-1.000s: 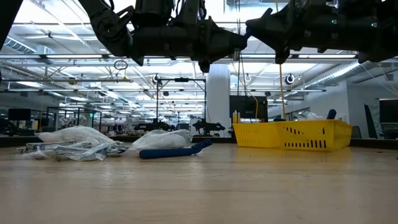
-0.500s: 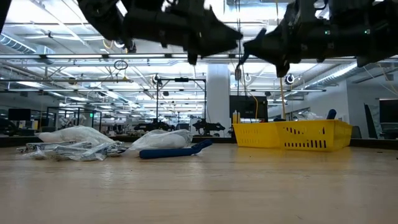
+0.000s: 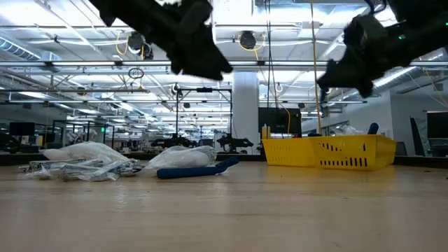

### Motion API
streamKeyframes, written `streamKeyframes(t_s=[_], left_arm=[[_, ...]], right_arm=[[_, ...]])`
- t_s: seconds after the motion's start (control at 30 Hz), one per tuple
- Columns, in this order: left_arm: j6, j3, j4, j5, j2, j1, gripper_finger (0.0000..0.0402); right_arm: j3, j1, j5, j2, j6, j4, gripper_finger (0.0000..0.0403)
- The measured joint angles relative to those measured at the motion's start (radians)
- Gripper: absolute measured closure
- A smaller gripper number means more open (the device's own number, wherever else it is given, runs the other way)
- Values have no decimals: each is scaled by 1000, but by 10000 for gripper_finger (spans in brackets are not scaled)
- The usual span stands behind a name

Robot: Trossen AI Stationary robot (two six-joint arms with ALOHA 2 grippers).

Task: Pick & Place Travel size toiletries
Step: Put the blue razor into the bottom right yellow bin

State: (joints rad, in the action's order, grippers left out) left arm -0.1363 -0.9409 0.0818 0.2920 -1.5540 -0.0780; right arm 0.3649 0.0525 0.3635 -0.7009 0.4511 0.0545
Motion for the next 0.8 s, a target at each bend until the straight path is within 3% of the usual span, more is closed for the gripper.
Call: streamKeyframes(t_s=[0.13, 0.3, 0.6, 0.8], left_arm=[[-52, 0, -28, -3, -55, 0, 151], [-57, 0, -21, -3, -118, 0, 151], [-56, 0, 4, -3, -144, 0, 151], [-57, 0, 25, -4, -143, 0, 151]], right_arm=[[-1, 0, 80, 88, 93, -224, 380], [-1, 0, 112, 107, 172, -358, 362], [-24, 0, 109, 107, 180, -352, 339], [-56, 0, 112, 107, 177, -283, 269]])
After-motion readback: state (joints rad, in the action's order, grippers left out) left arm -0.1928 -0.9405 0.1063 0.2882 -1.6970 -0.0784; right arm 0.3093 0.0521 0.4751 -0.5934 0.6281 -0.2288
